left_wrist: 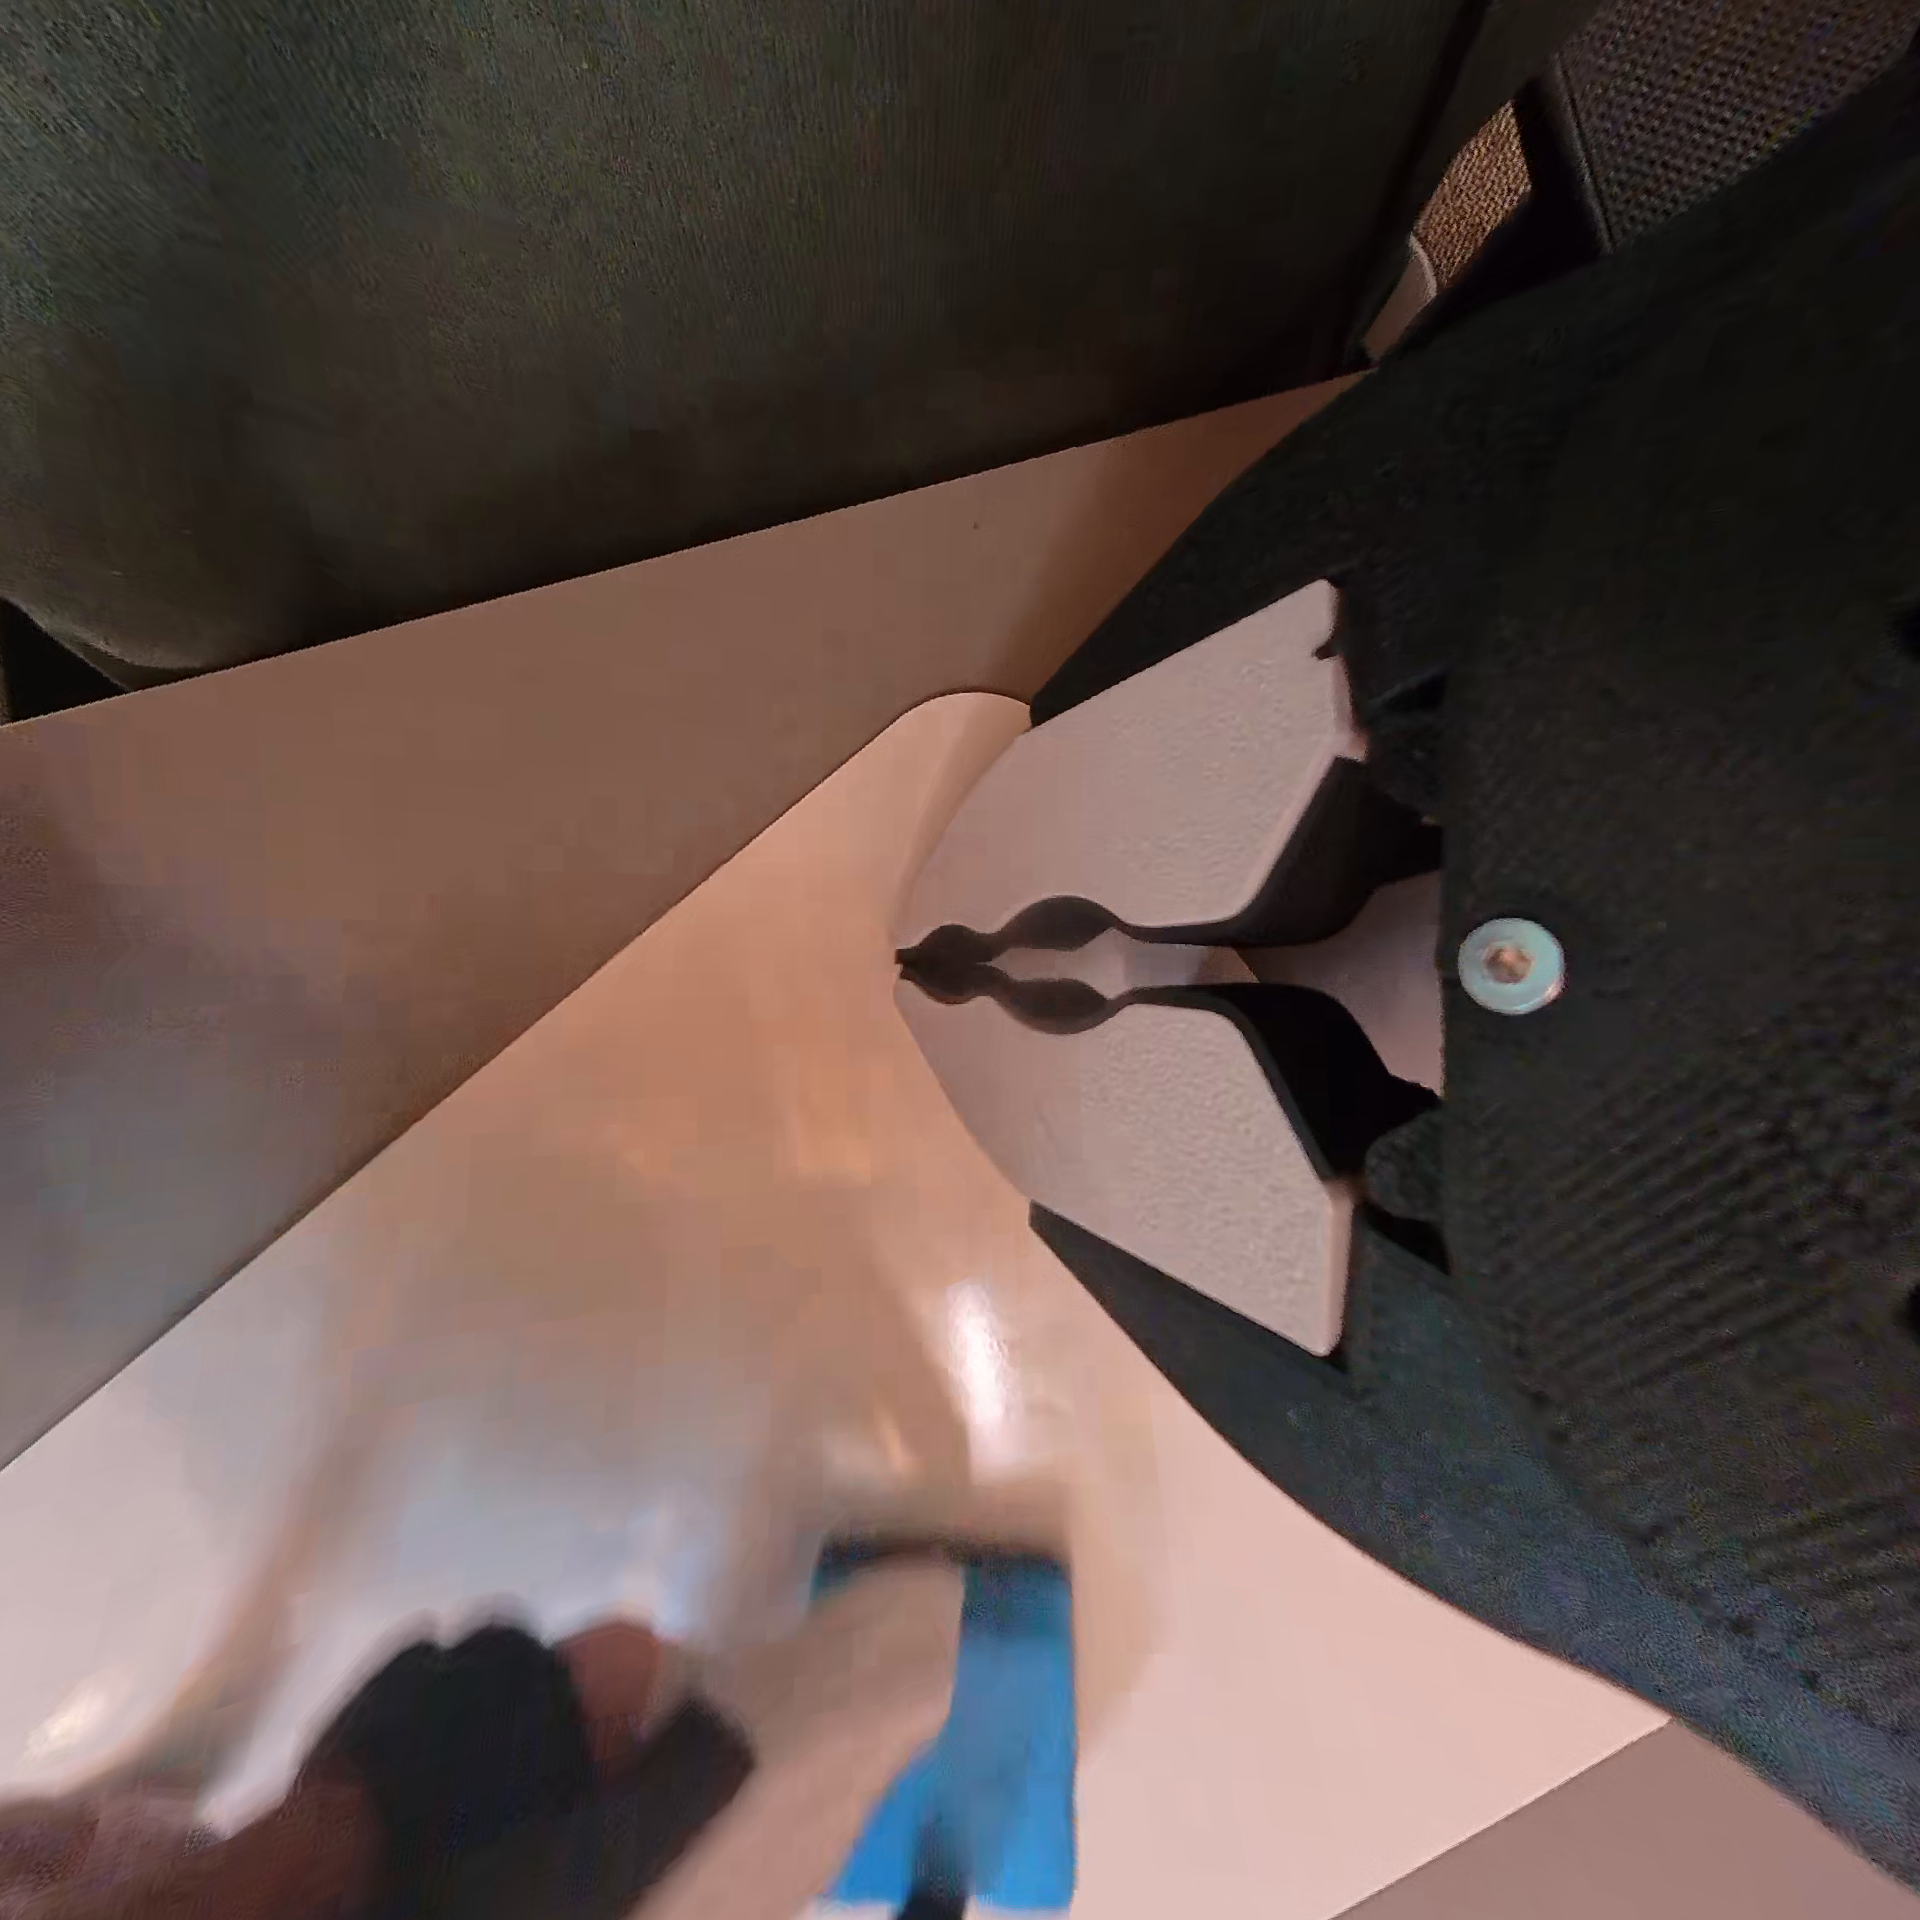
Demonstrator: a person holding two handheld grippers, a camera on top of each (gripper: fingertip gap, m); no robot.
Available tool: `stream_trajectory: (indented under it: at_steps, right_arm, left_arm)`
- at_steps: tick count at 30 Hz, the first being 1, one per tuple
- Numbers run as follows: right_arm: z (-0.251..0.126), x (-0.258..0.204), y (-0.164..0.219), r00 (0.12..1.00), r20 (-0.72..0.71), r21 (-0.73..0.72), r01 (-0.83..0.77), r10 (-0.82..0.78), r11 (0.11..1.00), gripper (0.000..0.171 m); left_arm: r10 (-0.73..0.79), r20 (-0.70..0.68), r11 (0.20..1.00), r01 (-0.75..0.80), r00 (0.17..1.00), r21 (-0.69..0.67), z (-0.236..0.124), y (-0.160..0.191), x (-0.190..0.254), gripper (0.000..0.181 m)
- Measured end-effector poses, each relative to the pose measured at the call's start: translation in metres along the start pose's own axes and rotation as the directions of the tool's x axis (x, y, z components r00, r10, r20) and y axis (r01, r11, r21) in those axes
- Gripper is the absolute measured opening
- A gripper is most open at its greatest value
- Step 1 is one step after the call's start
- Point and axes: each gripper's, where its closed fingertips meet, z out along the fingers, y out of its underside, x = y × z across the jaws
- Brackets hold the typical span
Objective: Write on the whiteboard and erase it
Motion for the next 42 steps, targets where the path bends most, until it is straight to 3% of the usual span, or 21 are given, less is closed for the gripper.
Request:
stream_trajectory:
  at_steps: [2, 4, 6, 8, 12, 18, 21, 25, 31, 32, 33, 37, 42]
  right_arm:
    - [-0.003, 0.0, 0.005, 1.0, 0.011, 0.025, 0.007, -0.007, 1.0, 0.049]
    - [-0.015, 0.057, 0.032, 0.984, -0.093, 0.04, -0.151, 0.154, 0.988, 0.049]
    - [-0.035, 0.125, 0.072, 0.913, -0.257, 0.058, -0.312, 0.316, 0.948, 0.049]
    - [-0.048, 0.16, 0.093, 0.863, -0.352, 0.076, -0.361, 0.364, 0.93, 0.049]
    - [-0.051, 0.178, 0.067, 0.851, -0.38, 0.168, -0.322, 0.363, 0.932, 0.049]
    - [-0.046, 0.252, 0.084, 0.72, -0.461, 0.207, -0.481, 0.519, 0.852, 0.05]
    - [-0.033, 0.259, 0.092, 0.705, -0.473, 0.199, -0.498, 0.528, 0.844, 0.051]
    - [-0.044, 0.254, 0.088, 0.703, -0.501, 0.216, -0.462, 0.504, 0.86, 0.07]
    - [-0.111, 0.222, 0.03, 0.773, -0.319, 0.491, -0.36, 0.548, 0.793, 0.078]
    - [-0.125, 0.213, 0.022, 0.787, -0.304, 0.542, -0.321, 0.537, 0.777, 0.079]
    - [-0.138, 0.204, 0.017, 0.796, -0.302, 0.583, -0.28, 0.524, 0.763, 0.08]
    - [-0.169, 0.177, 0.029, 0.777, -0.347, 0.689, -0.169, 0.525, 0.705, 0.08]
    - [-0.158, 0.183, 0.06, 0.733, -0.327, 0.776, -0.152, 0.596, 0.613, 0.08]
  left_arm:
    - [-0.005, 0.004, 1.0, 0.005, 1.0, 0.0, -0.001, 0.001, -0.001, 0.0]
    - [-0.005, 0.014, 1.0, 0.005, 1.0, -0.001, -0.001, 0.001, -0.002, 0.0]
    - [-0.007, 0.022, 1.0, 0.007, 1.0, -0.006, -0.001, 0.001, -0.003, 0.0]
    - [-0.006, 0.027, 1.0, 0.006, 1.0, -0.01, -0.001, 0.001, -0.003, 0.0]
    - [-0.017, -0.008, 1.0, 0.017, 1.0, 0.016, -0.002, 0.0, -0.003, 0.0]
    - [-0.164, 0.09, 0.948, 0.132, 0.982, 0.289, -0.027, -0.016, -0.05, 0.0]
    - [-0.25, 0.152, 0.906, 0.176, 0.956, 0.386, -0.041, -0.013, -0.075, 0.0]
    - [-0.36, 0.184, 0.831, 0.225, 0.914, 0.509, -0.06, -0.012, -0.1, 0.0]
    - [-0.502, 0.24, 0.736, 0.266, 0.831, 0.622, -0.089, 0.003, -0.131, 0.001]
    - [-0.525, 0.25, 0.727, 0.276, 0.813, 0.628, -0.091, 0.006, -0.136, 0.015]
    - [-0.539, 0.257, 0.726, 0.289, 0.802, 0.624, -0.092, 0.01, -0.139, 0.018]
    - [-0.577, 0.298, 0.71, 0.287, 0.76, 0.643, -0.101, 0.02, -0.151, 0.022]
    - [-0.608, 0.38, 0.709, 0.262, 0.697, 0.654, -0.109, 0.035, -0.166, 0.024]
